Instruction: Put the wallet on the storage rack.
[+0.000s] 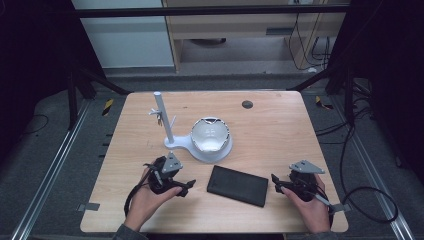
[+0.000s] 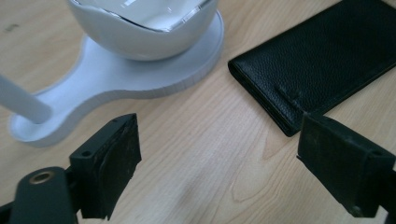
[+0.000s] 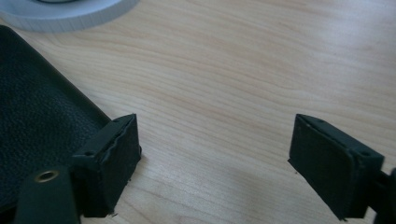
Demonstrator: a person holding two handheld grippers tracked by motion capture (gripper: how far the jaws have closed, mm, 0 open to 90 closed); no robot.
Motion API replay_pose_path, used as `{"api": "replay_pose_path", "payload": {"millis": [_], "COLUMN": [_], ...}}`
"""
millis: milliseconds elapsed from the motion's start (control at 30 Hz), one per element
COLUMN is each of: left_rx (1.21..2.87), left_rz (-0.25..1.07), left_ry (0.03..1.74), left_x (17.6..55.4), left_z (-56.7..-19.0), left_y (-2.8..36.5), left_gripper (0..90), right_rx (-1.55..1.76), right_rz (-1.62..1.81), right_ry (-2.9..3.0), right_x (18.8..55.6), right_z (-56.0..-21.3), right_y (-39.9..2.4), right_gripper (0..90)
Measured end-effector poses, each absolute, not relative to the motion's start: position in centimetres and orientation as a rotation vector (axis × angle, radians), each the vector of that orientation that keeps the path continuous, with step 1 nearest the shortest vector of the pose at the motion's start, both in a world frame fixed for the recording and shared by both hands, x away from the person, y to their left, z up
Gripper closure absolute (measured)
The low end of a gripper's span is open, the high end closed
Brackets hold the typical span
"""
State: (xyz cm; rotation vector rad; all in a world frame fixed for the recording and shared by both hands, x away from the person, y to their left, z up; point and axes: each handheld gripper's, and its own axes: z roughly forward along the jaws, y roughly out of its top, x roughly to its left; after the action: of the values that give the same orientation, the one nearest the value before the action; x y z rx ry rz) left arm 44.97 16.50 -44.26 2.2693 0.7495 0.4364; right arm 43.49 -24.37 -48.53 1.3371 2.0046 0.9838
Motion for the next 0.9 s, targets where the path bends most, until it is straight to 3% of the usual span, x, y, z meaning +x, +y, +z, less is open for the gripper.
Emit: {"api": "replay_pose_path", "payload": {"millis": [133,200,400,567,667,900], "left_rx": [2.277,2.287,2.291,2.316,2.319,2.310], "left_rz": [0.381,0.365,0.356,0.313,0.307,0.283], "left_ry": [0.749,0.748,0.731,0.721,0.734,0.740], "left_x": [44.3,44.0,43.2,43.1,43.2,43.3], "left_z": [-45.7,-46.1,-46.7,-47.0,-47.1,-47.5], "left_y": [15.9,15.8,15.2,14.9,15.0,14.8], "left_gripper": [17.3,21.7,56.6,82.2,89.4,90.0], "right_rx": [1.301,1.273,1.189,1.143,1.102,1.052], "right_rz": [1.014,1.039,1.080,1.099,1.115,1.136], "right_ry": [1.991,1.980,1.979,1.994,2.008,2.012], "right_x": [43.0,42.7,42.0,41.4,41.1,40.7], "right_z": [-47.9,-47.5,-46.8,-46.7,-46.6,-46.5], "right_y": [-24.1,-23.9,-23.1,-22.4,-21.9,-21.3], "right_gripper": [26.3,36.3,54.7,63.4,67.4,73.4]}}
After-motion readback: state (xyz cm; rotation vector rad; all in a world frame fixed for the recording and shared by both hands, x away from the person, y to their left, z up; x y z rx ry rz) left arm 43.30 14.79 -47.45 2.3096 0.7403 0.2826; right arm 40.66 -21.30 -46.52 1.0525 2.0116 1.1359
